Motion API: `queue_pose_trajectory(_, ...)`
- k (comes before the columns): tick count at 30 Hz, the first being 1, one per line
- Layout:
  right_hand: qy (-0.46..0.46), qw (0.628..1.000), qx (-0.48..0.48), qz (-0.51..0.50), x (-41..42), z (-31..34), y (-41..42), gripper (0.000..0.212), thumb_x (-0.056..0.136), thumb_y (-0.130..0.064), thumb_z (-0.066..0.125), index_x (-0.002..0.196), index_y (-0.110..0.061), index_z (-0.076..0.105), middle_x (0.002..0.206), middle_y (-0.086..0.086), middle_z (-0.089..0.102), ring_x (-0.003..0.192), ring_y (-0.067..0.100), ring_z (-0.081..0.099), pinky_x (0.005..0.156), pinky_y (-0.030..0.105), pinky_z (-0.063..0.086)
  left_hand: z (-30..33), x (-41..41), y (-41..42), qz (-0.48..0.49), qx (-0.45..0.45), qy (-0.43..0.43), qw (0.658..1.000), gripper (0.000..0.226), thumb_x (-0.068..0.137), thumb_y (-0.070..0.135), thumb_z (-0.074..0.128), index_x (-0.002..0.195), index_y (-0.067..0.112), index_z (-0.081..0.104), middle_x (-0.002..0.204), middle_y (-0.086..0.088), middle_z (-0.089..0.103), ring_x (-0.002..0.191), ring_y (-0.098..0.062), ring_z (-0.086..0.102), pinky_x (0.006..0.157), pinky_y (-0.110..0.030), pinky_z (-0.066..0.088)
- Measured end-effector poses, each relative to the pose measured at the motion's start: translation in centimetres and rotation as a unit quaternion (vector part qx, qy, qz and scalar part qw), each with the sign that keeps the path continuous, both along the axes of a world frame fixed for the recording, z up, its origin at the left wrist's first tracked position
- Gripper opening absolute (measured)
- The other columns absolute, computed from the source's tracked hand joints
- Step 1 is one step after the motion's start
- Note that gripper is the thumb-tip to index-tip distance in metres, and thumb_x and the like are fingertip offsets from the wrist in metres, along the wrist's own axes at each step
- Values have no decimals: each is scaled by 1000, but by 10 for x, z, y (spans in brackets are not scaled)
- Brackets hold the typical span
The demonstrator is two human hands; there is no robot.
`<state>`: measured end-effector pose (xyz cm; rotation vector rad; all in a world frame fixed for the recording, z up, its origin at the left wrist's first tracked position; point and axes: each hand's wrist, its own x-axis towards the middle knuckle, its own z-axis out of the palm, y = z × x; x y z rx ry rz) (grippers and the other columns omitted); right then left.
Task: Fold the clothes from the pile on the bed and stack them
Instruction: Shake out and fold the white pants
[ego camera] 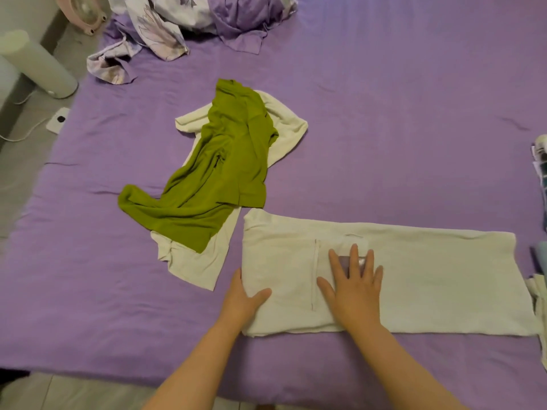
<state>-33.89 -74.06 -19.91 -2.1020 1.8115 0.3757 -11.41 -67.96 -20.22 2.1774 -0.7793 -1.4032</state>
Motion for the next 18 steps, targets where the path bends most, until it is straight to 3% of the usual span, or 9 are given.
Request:
queue_pose_trajectory(2,-13,1000,-6,8,2,-4,-5,75,74,-74,-23,141,-41,-22,154,6,-26,144,34,-22,113,53,-15,-1,2,3,26,5,54,998,71,79,28,78,137,13,41,132,0,54,117,-21,55,99,-39,46)
queue_pose_trajectory(6,-144,985,51,-78,17,-8,-10,65,75,-81,-4,133,-57,-22,159,0,-19,145,25,-19,117,52,-3,4,-1,7,63,3,112,992,63,80,29,76,134,19,45,128,0,59,114,-18,58,100,-42,48)
queue_pose_trajectory(12,-5,995,97,3,6,-25,-12,77,86,-76,16,141,-44,-28,144,-2,-44,144,33,-22,113,62,2,20,-4,7,27,-31,167,985,79,78,22,79,142,22,34,136,2,52,123,-16,52,105,-42,44)
queue_pose_trajectory(16,16,990,137,4,15,-9,-26,74,92,-68,25,148,-41,-15,155,5,-30,144,37,-18,113,60,0,40,-6,3,-11,-36,214,976,86,71,34,82,141,29,33,136,6,53,123,-13,53,103,-42,46)
queue_pose_trajectory(18,12,990,138,1,19,7,-29,70,95,-58,33,152,-35,-1,159,9,-19,145,36,-14,116,56,0,54,-12,-2,-6,-28,235,972,79,74,40,80,138,36,34,134,9,55,119,-12,57,96,-41,52)
